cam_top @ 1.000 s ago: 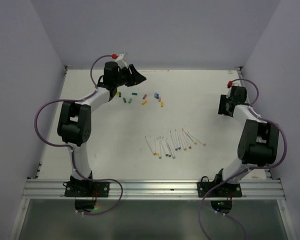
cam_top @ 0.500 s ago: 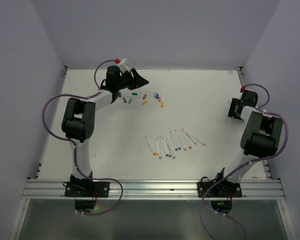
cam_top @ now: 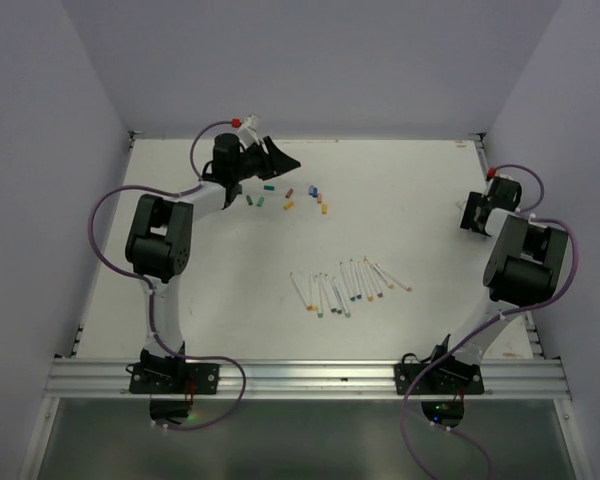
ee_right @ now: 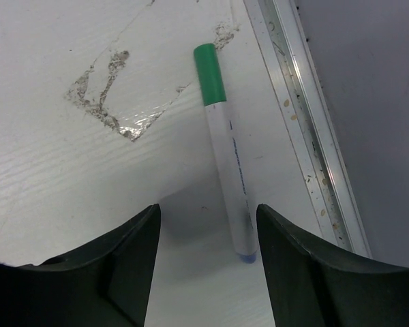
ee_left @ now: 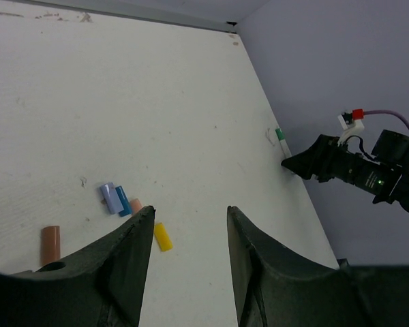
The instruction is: Open the pen caps
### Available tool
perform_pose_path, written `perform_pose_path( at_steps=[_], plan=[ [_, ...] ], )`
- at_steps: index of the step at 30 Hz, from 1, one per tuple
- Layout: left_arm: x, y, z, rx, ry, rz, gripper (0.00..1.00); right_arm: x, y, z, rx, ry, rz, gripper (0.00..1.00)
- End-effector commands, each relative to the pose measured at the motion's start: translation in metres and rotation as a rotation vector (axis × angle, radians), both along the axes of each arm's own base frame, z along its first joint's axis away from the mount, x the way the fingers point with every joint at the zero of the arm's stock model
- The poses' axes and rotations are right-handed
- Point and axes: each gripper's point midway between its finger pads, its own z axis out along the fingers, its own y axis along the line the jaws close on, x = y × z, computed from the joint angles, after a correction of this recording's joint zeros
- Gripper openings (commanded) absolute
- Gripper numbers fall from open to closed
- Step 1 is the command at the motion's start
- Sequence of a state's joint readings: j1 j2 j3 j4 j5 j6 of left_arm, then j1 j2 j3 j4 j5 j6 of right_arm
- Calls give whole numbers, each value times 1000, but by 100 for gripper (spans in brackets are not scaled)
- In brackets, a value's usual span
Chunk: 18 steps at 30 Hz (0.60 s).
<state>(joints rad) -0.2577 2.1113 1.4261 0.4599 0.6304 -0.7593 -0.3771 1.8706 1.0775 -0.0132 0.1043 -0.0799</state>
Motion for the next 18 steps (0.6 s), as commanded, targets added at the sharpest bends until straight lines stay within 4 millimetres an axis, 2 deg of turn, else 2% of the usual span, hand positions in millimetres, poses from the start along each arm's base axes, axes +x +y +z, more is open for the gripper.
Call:
perform_pose_path(
  at_steps=[1, 3, 5, 9, 13, 15, 16, 18],
  plan=[
    [1, -3, 5, -31, -34, -29, 50, 7, 5, 19, 3, -67, 35, 63],
    [-1, -4, 2, -33, -24, -34, 50, 13, 3, 24, -1, -74, 36, 63],
    [-1, -4, 1, -35, -23, -35, 50, 9, 2, 10, 13, -10, 33, 62],
    [-3, -4, 2, -28, -32, -48, 51, 14, -1, -6, 32, 47, 35, 59],
    [-2, -1, 2, -26, -27, -43, 51, 3, -1, -26, 48, 110, 38, 57],
    [-3, -1, 5, -29, -30, -46, 51, 2, -4, -33, 77, 126, 19, 51],
    [-3, -1, 6, -30, -34, -49, 51, -6, -3, -45, 118, 168, 11, 47],
    [-3, -1, 7, -27, -35, -50, 52, -12, -4, -53, 130, 198, 5, 37]
  ],
)
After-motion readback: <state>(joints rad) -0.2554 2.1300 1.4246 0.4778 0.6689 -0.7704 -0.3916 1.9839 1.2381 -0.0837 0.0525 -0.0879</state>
